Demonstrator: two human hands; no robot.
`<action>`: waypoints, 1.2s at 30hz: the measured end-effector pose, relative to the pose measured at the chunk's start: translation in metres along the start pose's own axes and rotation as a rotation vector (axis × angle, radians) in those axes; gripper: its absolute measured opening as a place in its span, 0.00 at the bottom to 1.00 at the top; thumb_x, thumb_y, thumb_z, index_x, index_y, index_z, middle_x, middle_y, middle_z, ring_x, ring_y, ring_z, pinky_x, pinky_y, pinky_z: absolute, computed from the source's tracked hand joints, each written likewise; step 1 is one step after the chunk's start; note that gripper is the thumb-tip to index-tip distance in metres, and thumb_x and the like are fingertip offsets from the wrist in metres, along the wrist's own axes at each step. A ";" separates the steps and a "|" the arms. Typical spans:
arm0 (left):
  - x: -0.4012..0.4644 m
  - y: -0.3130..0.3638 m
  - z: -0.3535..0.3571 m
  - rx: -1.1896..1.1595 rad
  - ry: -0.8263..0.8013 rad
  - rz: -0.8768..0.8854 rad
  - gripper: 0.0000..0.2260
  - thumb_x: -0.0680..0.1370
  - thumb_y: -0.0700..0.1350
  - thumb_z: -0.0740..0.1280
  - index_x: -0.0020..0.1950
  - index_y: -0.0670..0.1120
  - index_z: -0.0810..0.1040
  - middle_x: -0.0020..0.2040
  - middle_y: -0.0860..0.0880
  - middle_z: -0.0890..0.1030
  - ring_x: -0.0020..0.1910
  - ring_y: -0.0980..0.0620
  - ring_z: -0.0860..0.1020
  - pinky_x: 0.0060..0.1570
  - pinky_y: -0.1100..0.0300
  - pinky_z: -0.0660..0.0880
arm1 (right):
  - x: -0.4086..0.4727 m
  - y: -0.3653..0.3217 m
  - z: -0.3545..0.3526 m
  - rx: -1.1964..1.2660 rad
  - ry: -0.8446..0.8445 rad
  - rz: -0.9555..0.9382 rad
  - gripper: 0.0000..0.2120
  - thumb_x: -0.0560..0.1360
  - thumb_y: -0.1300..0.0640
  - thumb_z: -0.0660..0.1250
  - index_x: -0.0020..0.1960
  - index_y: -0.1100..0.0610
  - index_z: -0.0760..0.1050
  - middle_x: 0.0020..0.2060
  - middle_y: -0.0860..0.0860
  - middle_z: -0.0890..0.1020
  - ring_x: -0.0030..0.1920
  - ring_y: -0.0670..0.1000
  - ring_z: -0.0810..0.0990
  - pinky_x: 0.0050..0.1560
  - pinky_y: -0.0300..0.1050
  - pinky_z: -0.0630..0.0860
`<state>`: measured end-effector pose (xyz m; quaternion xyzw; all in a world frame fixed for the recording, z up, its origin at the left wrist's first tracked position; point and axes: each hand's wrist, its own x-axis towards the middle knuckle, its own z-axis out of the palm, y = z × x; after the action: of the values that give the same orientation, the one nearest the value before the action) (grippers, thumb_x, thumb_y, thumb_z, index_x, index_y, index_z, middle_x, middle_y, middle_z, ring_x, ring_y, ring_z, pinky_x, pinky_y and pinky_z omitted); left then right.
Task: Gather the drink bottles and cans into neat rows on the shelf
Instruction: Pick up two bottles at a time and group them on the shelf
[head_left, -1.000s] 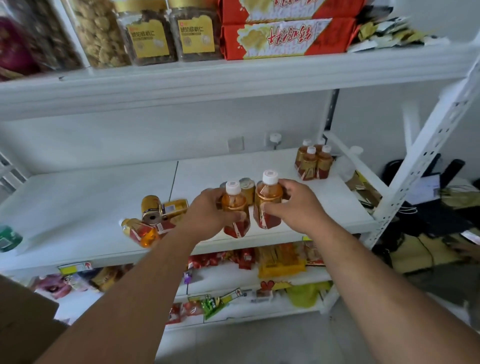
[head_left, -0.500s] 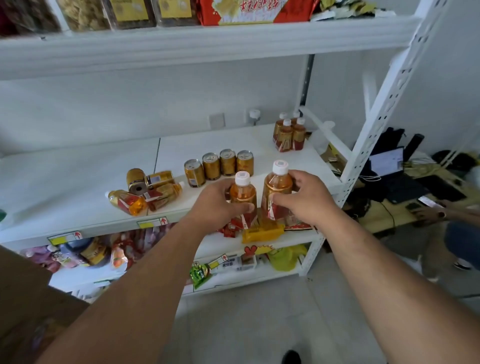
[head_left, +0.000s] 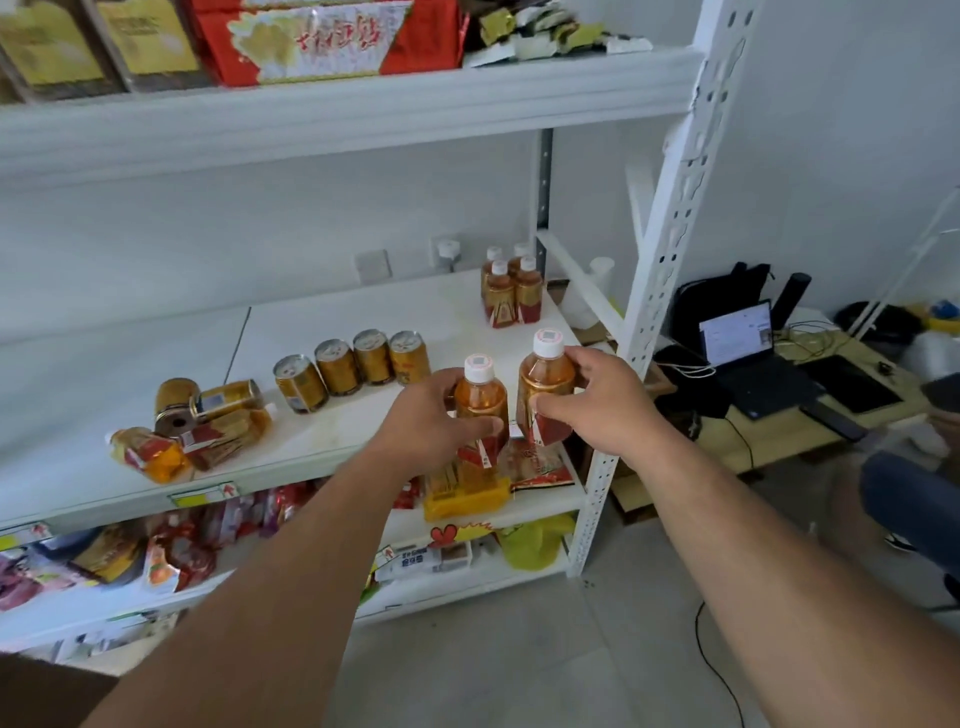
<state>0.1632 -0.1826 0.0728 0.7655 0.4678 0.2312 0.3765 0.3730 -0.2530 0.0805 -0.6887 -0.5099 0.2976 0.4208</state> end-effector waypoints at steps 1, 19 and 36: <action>0.006 0.004 0.005 0.001 0.002 -0.002 0.22 0.68 0.52 0.80 0.59 0.55 0.80 0.49 0.59 0.84 0.50 0.61 0.81 0.52 0.59 0.76 | 0.005 0.004 -0.006 0.001 -0.003 0.001 0.25 0.68 0.55 0.79 0.64 0.46 0.80 0.53 0.40 0.84 0.54 0.42 0.82 0.61 0.48 0.78; 0.185 -0.021 0.032 -0.009 0.026 -0.114 0.28 0.69 0.49 0.79 0.67 0.54 0.75 0.56 0.56 0.81 0.57 0.53 0.78 0.57 0.57 0.73 | 0.178 0.043 -0.011 -0.070 -0.045 0.119 0.34 0.71 0.56 0.79 0.74 0.48 0.71 0.58 0.42 0.76 0.61 0.48 0.76 0.61 0.46 0.71; 0.301 -0.041 0.050 -0.043 -0.065 -0.129 0.20 0.73 0.45 0.77 0.62 0.55 0.77 0.53 0.60 0.76 0.54 0.56 0.75 0.53 0.61 0.69 | 0.293 0.065 0.013 -0.066 -0.078 0.269 0.25 0.73 0.55 0.77 0.67 0.47 0.74 0.57 0.43 0.79 0.57 0.47 0.77 0.57 0.45 0.72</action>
<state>0.3127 0.0787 0.0102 0.7327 0.4985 0.1913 0.4218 0.4805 0.0211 0.0224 -0.7521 -0.4385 0.3612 0.3341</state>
